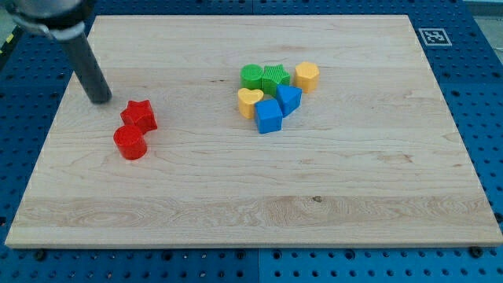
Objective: Point your arm towards yellow hexagon
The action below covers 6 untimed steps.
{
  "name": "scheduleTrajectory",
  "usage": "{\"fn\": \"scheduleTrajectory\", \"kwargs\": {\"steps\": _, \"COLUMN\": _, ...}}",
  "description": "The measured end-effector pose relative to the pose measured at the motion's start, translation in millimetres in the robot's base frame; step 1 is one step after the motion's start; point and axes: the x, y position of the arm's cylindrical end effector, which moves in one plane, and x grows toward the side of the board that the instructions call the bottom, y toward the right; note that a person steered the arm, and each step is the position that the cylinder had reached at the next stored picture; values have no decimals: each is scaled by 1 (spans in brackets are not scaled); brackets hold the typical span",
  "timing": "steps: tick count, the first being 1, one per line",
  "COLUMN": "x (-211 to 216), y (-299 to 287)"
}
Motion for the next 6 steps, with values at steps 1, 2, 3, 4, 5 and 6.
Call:
{"fn": "scheduleTrajectory", "kwargs": {"steps": 1, "x": -61, "y": 20}}
{"fn": "scheduleTrajectory", "kwargs": {"steps": 2, "x": -81, "y": 96}}
{"fn": "scheduleTrajectory", "kwargs": {"steps": 3, "x": -83, "y": 201}}
{"fn": "scheduleTrajectory", "kwargs": {"steps": 4, "x": -82, "y": 326}}
{"fn": "scheduleTrajectory", "kwargs": {"steps": 5, "x": -50, "y": 428}}
{"fn": "scheduleTrajectory", "kwargs": {"steps": 6, "x": -17, "y": 427}}
